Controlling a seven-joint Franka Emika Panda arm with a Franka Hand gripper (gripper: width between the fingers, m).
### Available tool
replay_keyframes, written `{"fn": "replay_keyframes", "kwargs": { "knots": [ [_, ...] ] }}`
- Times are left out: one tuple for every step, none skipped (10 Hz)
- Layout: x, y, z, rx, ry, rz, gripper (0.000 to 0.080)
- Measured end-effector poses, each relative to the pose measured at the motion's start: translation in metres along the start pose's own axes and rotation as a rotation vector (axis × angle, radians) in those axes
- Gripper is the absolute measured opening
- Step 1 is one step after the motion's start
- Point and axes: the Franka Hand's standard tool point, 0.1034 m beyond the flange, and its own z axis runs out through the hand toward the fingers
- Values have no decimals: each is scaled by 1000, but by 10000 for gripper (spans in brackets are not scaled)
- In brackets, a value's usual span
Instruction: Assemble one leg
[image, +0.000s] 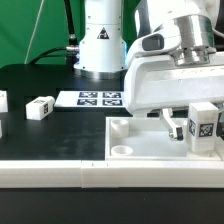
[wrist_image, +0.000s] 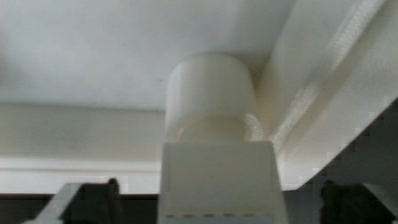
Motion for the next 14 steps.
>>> {"fn": "replay_keyframes", "kwargs": {
  "knots": [
    [0,0,0,0,0,0,622],
    [0,0,0,0,-1,0,644],
    [0,0,0,0,-1,0,644],
    [0,0,0,0,-1,0,649],
    [0,0,0,0,1,0,649],
    [5,0,-7,3,-11,-1,649],
    [13,0,-23,5,-17,-3,649],
    [20,3,-37,9,-48,1,649],
    [17,2,-35,14,-75,1,649],
    [16,1,-33,16,-83,0,649],
    [11,0,-31,28,-151,3,649],
    [13,0,-27,48,-277,12,649],
    [22,0,-26,63,-349,16,649],
    [21,-1,-25,76,-423,18,649]
  ]
}}
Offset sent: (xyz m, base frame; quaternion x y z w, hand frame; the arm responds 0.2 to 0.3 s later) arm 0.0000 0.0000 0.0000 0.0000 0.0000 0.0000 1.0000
